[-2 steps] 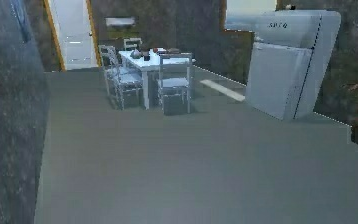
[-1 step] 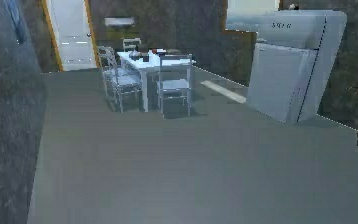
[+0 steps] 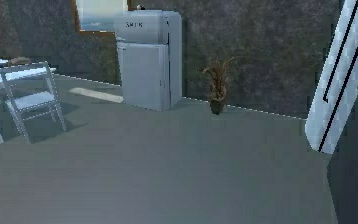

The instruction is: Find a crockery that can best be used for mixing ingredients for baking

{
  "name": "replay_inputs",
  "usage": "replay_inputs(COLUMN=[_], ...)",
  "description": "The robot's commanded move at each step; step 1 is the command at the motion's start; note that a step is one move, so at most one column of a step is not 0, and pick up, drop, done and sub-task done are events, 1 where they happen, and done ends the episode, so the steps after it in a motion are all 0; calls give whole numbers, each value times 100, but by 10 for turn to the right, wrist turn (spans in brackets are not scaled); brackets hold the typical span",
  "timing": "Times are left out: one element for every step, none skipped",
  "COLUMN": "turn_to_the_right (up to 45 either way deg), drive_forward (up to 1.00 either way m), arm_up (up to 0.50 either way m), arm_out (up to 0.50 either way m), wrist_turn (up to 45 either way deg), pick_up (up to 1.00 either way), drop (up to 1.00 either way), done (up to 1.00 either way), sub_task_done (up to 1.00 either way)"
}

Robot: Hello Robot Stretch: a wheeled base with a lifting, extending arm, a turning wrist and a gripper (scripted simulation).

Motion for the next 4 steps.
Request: replay_inputs(turn_to_the_right=[0,270,0,90], drive_forward=[10,0,100,0], arm_up=[0,0,0,0], arm_out=[0,0,0,0], wrist_turn=[0,0,0,0], pick_up=[0,0,0,0], drop=[0,0,0,0], done=[0,0,0,0], sub_task_done=[0,0,0,0])
